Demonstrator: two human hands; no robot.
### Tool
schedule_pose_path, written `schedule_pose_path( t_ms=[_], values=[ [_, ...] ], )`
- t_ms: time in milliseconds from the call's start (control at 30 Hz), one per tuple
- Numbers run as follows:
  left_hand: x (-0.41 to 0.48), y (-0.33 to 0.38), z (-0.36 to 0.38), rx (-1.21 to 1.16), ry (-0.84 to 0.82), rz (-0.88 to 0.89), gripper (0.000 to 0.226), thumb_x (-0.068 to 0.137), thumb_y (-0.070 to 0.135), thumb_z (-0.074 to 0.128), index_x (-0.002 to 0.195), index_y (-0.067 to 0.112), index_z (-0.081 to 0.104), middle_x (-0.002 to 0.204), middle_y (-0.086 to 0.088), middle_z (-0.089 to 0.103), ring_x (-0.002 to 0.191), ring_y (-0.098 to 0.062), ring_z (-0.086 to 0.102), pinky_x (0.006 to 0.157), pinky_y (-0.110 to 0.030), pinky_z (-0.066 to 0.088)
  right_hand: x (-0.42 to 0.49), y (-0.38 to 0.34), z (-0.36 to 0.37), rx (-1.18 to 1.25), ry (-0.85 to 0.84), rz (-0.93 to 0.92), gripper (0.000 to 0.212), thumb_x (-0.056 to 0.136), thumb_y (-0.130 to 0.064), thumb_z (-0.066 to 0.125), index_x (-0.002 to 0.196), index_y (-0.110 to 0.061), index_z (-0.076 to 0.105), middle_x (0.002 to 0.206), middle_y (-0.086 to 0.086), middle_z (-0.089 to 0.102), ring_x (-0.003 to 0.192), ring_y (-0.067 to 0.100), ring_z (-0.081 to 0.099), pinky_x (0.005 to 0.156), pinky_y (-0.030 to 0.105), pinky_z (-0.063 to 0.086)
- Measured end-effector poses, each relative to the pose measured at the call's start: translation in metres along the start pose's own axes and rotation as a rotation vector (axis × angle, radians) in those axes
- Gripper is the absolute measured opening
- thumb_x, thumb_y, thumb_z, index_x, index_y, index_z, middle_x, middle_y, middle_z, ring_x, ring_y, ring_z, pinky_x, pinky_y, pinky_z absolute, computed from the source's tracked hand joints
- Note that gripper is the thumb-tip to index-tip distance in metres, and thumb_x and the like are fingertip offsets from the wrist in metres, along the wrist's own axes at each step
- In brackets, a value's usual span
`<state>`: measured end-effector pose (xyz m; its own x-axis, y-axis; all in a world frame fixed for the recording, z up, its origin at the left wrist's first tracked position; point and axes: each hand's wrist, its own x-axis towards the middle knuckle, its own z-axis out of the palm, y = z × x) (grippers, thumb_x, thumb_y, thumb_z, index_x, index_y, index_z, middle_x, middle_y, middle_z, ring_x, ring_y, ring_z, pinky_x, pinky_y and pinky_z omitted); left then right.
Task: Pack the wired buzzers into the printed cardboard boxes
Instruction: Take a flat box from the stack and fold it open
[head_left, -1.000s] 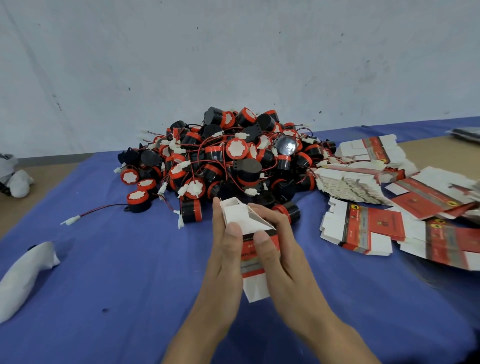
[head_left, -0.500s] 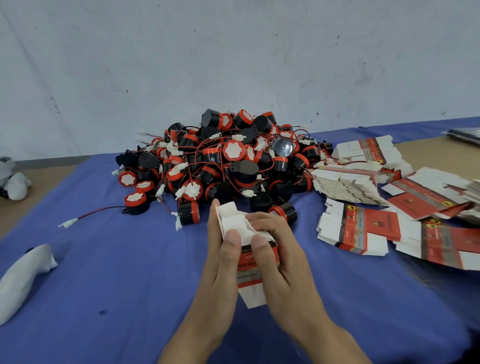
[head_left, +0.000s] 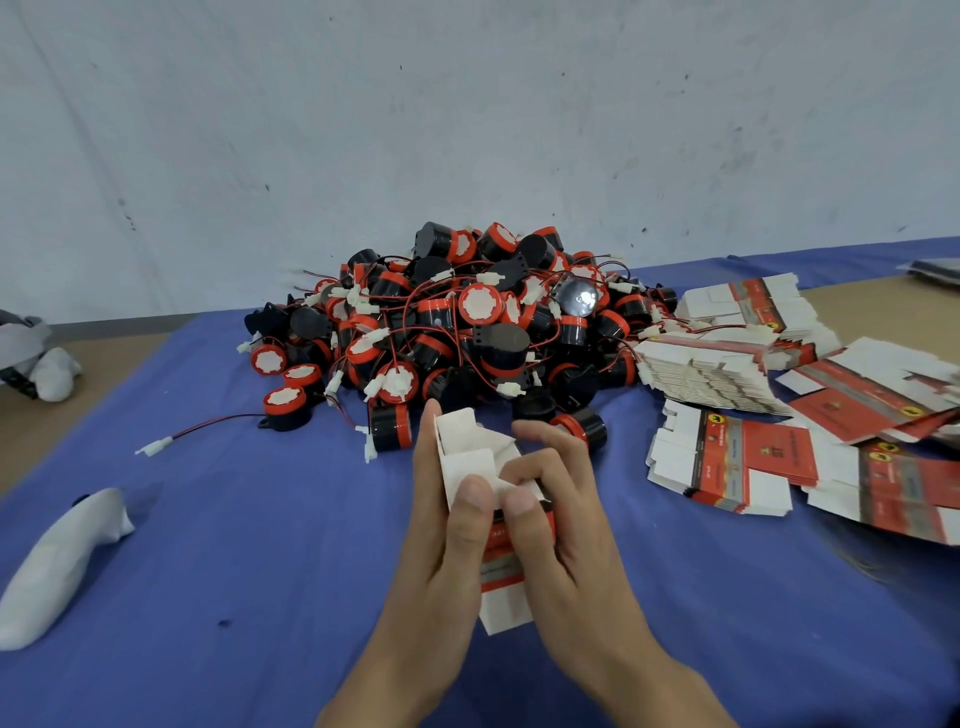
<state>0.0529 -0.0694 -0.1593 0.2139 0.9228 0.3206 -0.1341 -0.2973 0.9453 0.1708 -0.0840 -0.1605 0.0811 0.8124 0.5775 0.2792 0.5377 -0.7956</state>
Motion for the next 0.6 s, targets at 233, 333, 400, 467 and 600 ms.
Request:
schedule_pose_path(
  t_ms=[233,333,400,467,600],
  values=[
    [0.005,0.006,-0.003,-0.072,0.004,0.036,0.045,0.085,0.055,0.052,0.127,0.040,0.055,0.115,0.005,0.070,0.102,-0.015,0.070,0.077,-0.025,0.058,0.001,-0.002,-0.003,-0.024,-0.001,-0.026,0.035,0.090,-0.075,0.047,0.108,-0.045,0.053,0.139,-0.021,0.040,0.135,0.003,0.045,0.092,0.011,0.046],
    [0.005,0.006,-0.006,-0.074,0.006,0.026,0.040,0.082,0.050,0.052,0.121,0.043,0.058,0.111,0.003,0.070,0.098,-0.015,0.070,0.076,-0.029,0.058,-0.001,-0.003,-0.002,-0.107,0.008,-0.102,0.036,0.094,-0.070,0.046,0.118,-0.044,0.047,0.140,-0.019,0.037,0.134,0.004,0.044,0.092,0.006,0.042],
    [0.004,0.006,-0.008,-0.059,0.006,0.030,0.040,0.081,0.046,0.051,0.120,0.039,0.058,0.107,0.001,0.070,0.094,-0.017,0.070,0.073,-0.029,0.058,-0.002,-0.003,-0.002,-0.136,-0.010,-0.124,0.039,0.095,-0.069,0.046,0.123,-0.042,0.047,0.141,-0.015,0.037,0.134,0.005,0.044,0.092,0.006,0.042],
    [0.004,0.006,-0.010,-0.036,0.008,0.031,0.040,0.079,0.043,0.051,0.117,0.031,0.057,0.106,-0.003,0.068,0.090,-0.019,0.068,0.070,-0.030,0.057,-0.003,-0.003,-0.002,-0.153,-0.029,-0.140,0.040,0.096,-0.065,0.047,0.125,-0.037,0.049,0.143,-0.011,0.037,0.136,0.006,0.043,0.094,0.008,0.043],
    [0.004,0.004,-0.011,-0.062,0.016,0.012,0.029,0.079,0.024,0.052,0.107,0.022,0.054,0.097,0.001,0.067,0.082,-0.013,0.067,0.060,-0.028,0.055,-0.003,0.000,-0.001,-0.203,-0.059,-0.172,0.045,0.095,-0.050,0.057,0.134,-0.030,0.047,0.143,-0.010,0.038,0.141,0.020,0.039,0.103,0.012,0.039]
  ],
)
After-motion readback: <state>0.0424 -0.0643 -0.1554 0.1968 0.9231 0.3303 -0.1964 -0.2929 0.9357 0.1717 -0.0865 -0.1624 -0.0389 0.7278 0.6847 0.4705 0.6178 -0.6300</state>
